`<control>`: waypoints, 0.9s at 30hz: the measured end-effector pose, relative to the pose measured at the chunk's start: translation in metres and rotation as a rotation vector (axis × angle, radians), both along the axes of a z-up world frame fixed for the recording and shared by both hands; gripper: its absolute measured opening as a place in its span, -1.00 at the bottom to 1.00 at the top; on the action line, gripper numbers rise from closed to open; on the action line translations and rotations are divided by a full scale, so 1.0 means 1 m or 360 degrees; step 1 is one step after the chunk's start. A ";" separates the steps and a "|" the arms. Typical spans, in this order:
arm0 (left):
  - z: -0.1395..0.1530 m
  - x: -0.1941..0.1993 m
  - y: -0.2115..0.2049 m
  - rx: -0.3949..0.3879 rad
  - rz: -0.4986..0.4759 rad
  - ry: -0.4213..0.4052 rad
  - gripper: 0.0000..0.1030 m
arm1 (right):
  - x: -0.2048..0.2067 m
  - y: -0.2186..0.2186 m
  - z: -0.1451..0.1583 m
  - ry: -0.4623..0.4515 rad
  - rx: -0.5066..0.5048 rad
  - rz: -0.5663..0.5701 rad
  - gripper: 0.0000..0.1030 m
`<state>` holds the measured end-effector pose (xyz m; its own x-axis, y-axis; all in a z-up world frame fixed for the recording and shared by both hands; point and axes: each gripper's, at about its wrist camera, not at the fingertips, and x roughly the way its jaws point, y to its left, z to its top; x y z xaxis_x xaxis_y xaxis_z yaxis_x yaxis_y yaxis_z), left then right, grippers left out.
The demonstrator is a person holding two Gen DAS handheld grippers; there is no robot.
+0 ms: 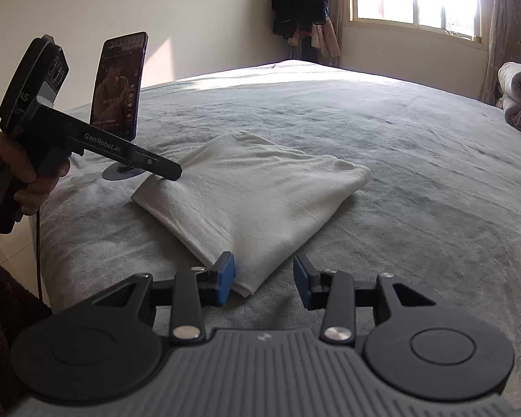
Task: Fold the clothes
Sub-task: 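Press the folded T-shirt square flat with both open grippers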
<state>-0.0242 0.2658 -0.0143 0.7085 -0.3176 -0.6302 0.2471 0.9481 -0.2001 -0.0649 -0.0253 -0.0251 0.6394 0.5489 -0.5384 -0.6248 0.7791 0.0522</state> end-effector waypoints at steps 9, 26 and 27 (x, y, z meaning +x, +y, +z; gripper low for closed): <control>0.002 -0.006 -0.014 0.0150 -0.0103 -0.0001 -0.36 | 0.001 -0.006 -0.001 0.0027 0.0004 0.0001 -0.06; 0.000 -0.010 -0.031 0.0409 -0.0149 0.0166 0.50 | 0.007 -0.012 -0.004 0.0125 -0.0057 0.0031 0.48; -0.002 -0.009 -0.030 0.0418 -0.0133 0.0188 0.50 | 0.008 -0.012 -0.004 0.0137 -0.0054 0.0032 0.50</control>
<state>-0.0335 0.2363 -0.0163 0.6037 -0.1867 -0.7750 0.3159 0.9486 0.0176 -0.0567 -0.0376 -0.0286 0.5791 0.5415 -0.6094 -0.6345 0.7688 0.0801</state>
